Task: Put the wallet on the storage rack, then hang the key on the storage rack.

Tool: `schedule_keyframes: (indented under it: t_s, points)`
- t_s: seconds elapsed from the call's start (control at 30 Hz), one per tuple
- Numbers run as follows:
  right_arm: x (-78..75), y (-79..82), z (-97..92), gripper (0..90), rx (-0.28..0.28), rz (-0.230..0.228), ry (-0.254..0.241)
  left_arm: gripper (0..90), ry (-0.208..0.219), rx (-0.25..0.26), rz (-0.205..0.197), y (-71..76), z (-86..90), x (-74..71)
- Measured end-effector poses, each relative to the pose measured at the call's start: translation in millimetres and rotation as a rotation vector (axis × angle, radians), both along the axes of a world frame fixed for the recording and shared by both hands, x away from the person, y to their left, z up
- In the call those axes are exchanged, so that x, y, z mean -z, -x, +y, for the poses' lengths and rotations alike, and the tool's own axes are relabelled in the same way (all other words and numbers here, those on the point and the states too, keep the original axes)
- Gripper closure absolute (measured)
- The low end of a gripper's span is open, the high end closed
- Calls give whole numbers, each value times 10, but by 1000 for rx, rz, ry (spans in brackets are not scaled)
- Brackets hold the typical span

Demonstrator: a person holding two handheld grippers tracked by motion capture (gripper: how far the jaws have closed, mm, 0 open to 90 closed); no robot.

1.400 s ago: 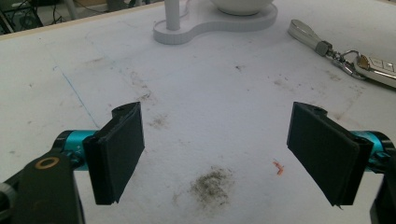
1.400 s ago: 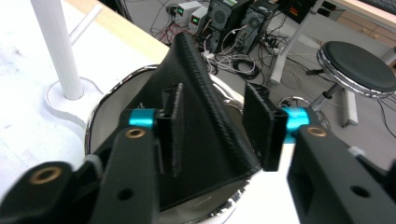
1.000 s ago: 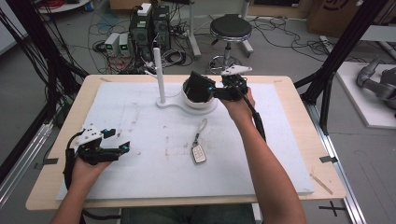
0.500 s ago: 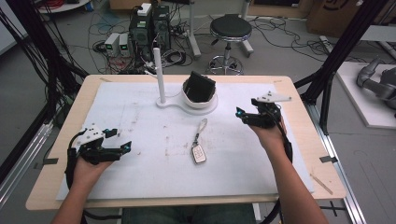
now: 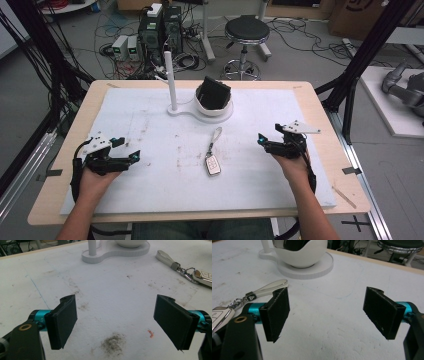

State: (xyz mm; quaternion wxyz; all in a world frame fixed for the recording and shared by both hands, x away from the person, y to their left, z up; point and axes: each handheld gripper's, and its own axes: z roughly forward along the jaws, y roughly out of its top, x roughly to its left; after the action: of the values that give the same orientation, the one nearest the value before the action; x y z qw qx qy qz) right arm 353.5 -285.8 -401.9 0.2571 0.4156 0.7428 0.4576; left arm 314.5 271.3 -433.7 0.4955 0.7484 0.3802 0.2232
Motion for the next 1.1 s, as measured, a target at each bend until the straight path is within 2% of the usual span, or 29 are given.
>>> schedule_keyframes:
  t_s: [0.3, 0.5, 0.67, 0.93, 1.1]
  points:
    - [-6, -23, -128, 213, 56, -16, -32, 189, -8, 3, -6, 11, -19, 4]
    - [6, -37, -90, 213, 49, -27, -4, 189, 1, -9, -16, 18, 24, -12]
    - [7, -28, -66, 212, 42, -21, 1, 189, 2, -19, -16, 27, 32, -22]
    - [-8, -19, -49, 212, 39, -33, 10, 189, -3, 4, -9, 4, -41, -18]
    - [-6, -17, -48, 212, 44, -25, 13, 189, 4, 22, 2, 13, -84, -24]
